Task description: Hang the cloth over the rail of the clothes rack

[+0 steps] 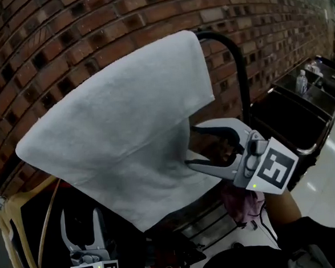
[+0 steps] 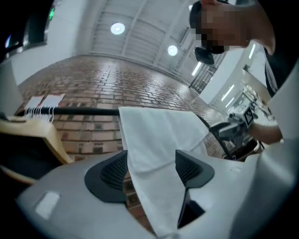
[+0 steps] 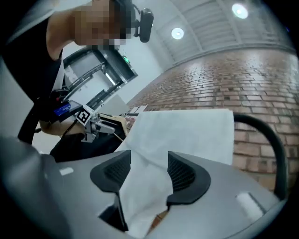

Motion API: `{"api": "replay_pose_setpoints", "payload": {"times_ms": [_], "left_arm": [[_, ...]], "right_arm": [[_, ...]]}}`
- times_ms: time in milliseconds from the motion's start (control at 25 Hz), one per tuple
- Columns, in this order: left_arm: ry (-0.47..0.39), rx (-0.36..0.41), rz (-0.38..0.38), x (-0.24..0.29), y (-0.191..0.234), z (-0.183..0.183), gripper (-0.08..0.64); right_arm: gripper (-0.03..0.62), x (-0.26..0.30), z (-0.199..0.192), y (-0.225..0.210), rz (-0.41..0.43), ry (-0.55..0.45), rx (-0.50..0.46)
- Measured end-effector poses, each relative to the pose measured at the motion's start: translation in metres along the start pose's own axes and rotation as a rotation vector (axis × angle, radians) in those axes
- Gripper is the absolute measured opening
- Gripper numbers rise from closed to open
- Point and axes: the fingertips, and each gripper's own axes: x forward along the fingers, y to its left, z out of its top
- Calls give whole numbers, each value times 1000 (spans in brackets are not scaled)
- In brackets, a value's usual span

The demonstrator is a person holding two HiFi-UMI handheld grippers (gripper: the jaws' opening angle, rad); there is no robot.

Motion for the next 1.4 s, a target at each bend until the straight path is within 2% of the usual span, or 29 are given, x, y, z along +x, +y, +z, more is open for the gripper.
{"api": "replay_pose_setpoints", "payload": {"times_ms": [80,120,160,200,240,280,320,360,400,480,560,720,880,1000,1120,1240,1400], "left_arm": [[-11,-82,22,1,2,-16,342],[-20,-135,39,8,8,-31,342],[-36,-221,44,21,15,-49,343],[-68,-359,14,41,18,-67,355],[-111,-538,-56,67,14,-80,382],[-152,-710,-144,95,3,-88,402],[-163,-815,-224,122,-14,-95,335],[-134,-832,-277,143,-34,-102,164],[-89,-814,-308,159,-53,-109,31],[-53,-820,-336,167,-75,-111,29],[-42,-798,-340,162,-77,-107,29],[18,-762,-308,140,-74,-123,29],[79,-793,-249,91,-90,-143,29],[112,-798,-214,61,-106,-153,29],[135,-751,-203,39,-120,-156,29],[129,-748,-262,46,-138,-157,29],[83,-797,-354,72,-158,-161,29]], "right_arm": [[252,-1,-20,8,-21,26,52],[252,-2,-38,1,-74,65,83],[269,2,-61,-15,-149,87,137],[380,13,-80,-38,-213,49,223],[538,34,-92,-60,-234,-57,345],[592,62,-96,-76,-200,-181,479],[583,94,-99,-77,-129,-253,574],[376,125,-103,-65,-42,-247,604],[54,150,-108,-46,38,-207,602],[46,166,-109,-19,124,-203,654],[46,152,-114,-17,113,-221,687],[46,119,-122,-17,82,-160,650],[49,90,-128,32,101,-58,576],[52,72,-136,68,110,-24,590],[52,65,-141,99,118,-13,631],[51,52,-150,97,49,-13,666],[49,37,-158,78,-66,15,623]]}}
